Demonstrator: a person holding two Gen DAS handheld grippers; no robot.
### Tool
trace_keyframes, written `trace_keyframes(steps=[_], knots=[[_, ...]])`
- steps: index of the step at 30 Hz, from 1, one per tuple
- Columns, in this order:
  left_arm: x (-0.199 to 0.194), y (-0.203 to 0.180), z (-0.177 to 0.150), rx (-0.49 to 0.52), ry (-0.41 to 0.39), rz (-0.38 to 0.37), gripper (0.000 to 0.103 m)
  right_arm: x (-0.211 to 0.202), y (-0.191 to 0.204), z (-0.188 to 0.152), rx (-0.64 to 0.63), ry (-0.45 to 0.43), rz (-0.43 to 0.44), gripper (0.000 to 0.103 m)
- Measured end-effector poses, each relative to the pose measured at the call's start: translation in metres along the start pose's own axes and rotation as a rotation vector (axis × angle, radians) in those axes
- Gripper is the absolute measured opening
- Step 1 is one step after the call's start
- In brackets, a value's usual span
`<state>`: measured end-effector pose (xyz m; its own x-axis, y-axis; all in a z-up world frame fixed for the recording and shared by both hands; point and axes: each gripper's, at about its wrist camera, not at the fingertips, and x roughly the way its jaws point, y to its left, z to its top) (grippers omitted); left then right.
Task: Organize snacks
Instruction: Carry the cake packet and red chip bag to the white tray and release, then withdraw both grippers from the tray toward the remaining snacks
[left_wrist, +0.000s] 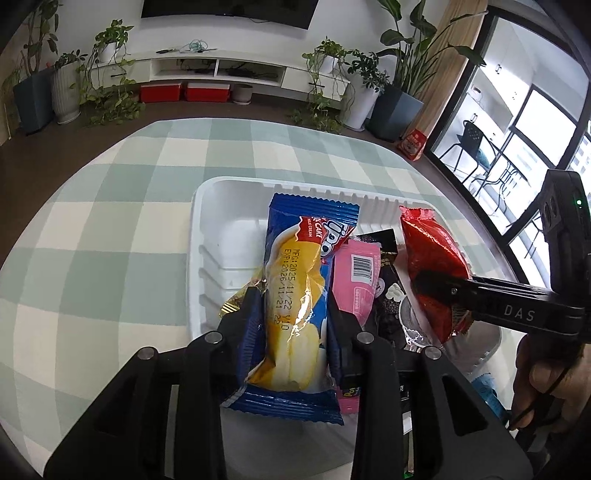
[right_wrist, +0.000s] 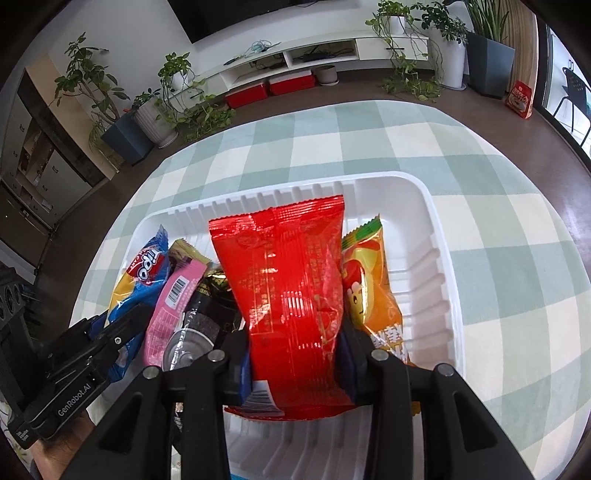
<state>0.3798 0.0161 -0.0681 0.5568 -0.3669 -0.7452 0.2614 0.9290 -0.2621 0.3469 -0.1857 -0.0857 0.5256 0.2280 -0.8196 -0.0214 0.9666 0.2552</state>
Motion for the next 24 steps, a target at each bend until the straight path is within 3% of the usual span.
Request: trace_keyframes(steps=[3, 5, 7, 14, 19, 24], knots=[[-0.006, 0.002, 0.001, -0.007, -0.019, 0.003, 0.048, -0.003, 0.001, 0.001, 0.005, 0.002, 0.006, 0.044], [-0.01, 0.0, 0.003, 0.0, -0.031, 0.007, 0.068, -0.006, 0.001, 0.001, 0.003, -0.008, 0.012, 0.046], [-0.013, -0.004, 0.004, 0.013, -0.042, 0.003, 0.074, -0.009, 0.001, 0.0, 0.004, -0.018, 0.009, 0.053], [-0.032, -0.011, 0.002, 0.04, -0.066, 0.003, 0.076, -0.024, 0.004, -0.003, -0.026, -0.04, 0.007, 0.063], [-0.07, -0.017, -0.011, 0.072, -0.121, -0.009, 0.101, -0.06, -0.007, -0.008, 0.007, -0.111, 0.067, 0.072], [-0.113, -0.029, -0.051, 0.161, -0.182, 0.0, 0.103, -0.113, -0.025, -0.037, 0.031, -0.221, 0.122, 0.081]])
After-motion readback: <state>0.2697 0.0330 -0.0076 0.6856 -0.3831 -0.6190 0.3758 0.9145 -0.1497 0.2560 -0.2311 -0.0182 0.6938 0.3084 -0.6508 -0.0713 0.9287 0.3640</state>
